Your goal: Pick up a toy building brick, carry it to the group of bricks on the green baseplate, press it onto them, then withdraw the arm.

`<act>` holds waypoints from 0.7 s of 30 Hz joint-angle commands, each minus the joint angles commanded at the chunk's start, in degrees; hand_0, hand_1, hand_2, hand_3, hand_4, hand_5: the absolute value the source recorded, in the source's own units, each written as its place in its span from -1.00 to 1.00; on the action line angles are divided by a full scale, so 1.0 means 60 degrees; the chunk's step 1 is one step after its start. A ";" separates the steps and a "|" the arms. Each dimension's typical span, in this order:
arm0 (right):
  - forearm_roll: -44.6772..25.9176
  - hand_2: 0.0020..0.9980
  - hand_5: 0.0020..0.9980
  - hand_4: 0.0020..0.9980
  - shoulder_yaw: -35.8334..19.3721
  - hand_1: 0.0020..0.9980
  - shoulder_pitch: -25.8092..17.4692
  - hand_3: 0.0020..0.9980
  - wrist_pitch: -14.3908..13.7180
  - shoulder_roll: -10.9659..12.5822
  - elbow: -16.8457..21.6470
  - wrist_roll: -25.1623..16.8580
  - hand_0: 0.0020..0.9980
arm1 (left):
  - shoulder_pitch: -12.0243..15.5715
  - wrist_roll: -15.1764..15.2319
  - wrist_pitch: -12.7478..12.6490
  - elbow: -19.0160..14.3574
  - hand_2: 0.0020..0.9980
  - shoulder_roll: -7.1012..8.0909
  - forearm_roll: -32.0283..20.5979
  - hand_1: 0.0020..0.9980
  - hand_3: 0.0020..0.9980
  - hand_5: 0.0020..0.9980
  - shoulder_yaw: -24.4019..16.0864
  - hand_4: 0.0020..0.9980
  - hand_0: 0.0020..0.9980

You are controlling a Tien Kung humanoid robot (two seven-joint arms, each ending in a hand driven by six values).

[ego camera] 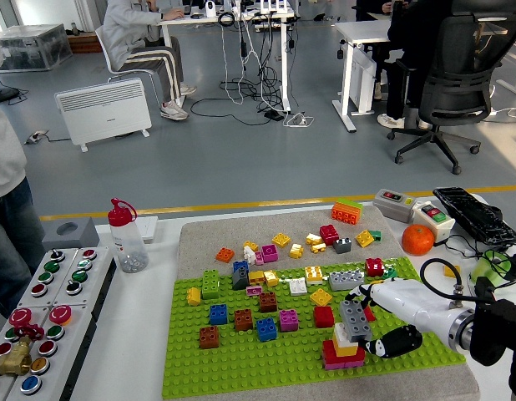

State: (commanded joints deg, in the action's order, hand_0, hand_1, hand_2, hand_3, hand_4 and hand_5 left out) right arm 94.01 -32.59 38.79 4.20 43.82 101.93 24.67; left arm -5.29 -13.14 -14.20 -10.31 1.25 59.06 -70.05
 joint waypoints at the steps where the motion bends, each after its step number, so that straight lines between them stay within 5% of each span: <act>1: 0.0010 0.48 -0.38 0.37 0.0013 0.53 0.0003 0.55 -0.0003 -0.0007 0.0000 -0.0001 0.87 | 0.0000 0.0000 0.0000 0.0000 0.14 0.0000 -0.0002 0.23 -0.10 1.00 0.0001 -0.52 0.34; 21: 0.0139 0.48 -0.38 0.37 0.0103 0.53 0.0002 0.55 -0.0027 -0.0090 0.0000 0.0025 0.87 | -0.0006 0.0005 -0.0005 0.0000 0.14 0.0005 -0.0027 0.23 -0.10 1.00 0.0021 -0.52 0.34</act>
State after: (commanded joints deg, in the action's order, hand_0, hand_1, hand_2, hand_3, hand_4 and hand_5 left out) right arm 94.84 -31.98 38.80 4.04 43.28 101.93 24.82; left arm -5.32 -13.11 -14.23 -10.31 1.28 58.89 -69.92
